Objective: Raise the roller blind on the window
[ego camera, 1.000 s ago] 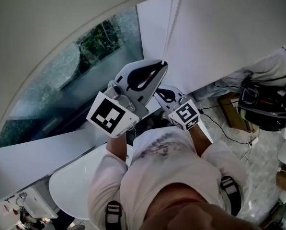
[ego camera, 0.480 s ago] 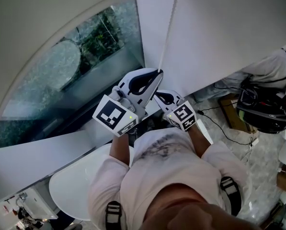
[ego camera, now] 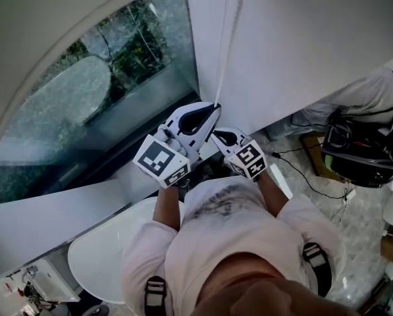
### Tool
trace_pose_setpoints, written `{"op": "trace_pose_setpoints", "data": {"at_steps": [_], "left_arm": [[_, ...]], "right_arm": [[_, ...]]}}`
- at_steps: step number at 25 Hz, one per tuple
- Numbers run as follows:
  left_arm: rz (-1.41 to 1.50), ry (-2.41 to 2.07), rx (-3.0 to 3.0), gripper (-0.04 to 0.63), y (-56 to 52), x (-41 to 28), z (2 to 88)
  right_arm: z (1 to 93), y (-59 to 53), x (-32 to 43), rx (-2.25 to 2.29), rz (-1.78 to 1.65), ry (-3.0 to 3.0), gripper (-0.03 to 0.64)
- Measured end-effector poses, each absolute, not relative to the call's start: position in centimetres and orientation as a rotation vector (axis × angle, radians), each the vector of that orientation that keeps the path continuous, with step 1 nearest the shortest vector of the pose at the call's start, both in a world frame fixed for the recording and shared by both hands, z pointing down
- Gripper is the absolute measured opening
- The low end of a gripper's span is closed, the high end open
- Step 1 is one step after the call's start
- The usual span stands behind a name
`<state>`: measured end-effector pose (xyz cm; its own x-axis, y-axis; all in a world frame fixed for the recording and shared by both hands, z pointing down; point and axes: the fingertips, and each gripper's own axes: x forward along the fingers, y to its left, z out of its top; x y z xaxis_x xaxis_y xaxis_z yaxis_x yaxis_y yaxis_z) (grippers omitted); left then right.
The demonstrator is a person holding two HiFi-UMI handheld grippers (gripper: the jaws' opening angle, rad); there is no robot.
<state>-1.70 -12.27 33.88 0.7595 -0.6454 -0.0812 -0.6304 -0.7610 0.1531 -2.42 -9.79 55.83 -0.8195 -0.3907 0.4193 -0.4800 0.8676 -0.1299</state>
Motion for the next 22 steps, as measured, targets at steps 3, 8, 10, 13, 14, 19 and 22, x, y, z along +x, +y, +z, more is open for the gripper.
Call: {"op": "trace_pose_setpoints", "data": {"at_steps": [3, 8, 10, 13, 14, 19, 22], "left_arm": [[-0.183, -1.032, 2.824, 0.008, -12.1, -1.7, 34.8], [-0.168, -1.030, 2.795, 0.008, -11.7, -1.7, 36.1], [-0.157, -1.031, 2.789, 0.008, -11.7, -1.7, 36.7], [-0.129, -1.035, 2.773, 0.008, -11.8, -1.5, 38.0], [-0.121, -1.035, 2.764, 0.008, -11.8, -1.4, 38.5], [-0.111, -1.036, 2.720, 0.008, -11.4, -1.2, 41.0], [-0.114, -1.038, 2.709, 0.008, -11.1, -0.9, 41.8]], "right_arm": [[56.7, -9.5, -2.4, 0.638, 0.337, -2.638, 0.061], [58.1, -9.0, -2.4, 0.628, 0.362, -2.607, 0.061], [58.6, -8.9, -2.4, 0.623, 0.370, -2.594, 0.061], [59.9, -8.7, -2.1, 0.615, 0.385, -2.565, 0.061], [60.4, -8.6, -2.0, 0.612, 0.392, -2.553, 0.061], [62.8, -7.9, -1.3, 0.601, 0.430, -2.503, 0.061], [63.6, -7.5, -1.0, 0.594, 0.447, -2.483, 0.061]]}}
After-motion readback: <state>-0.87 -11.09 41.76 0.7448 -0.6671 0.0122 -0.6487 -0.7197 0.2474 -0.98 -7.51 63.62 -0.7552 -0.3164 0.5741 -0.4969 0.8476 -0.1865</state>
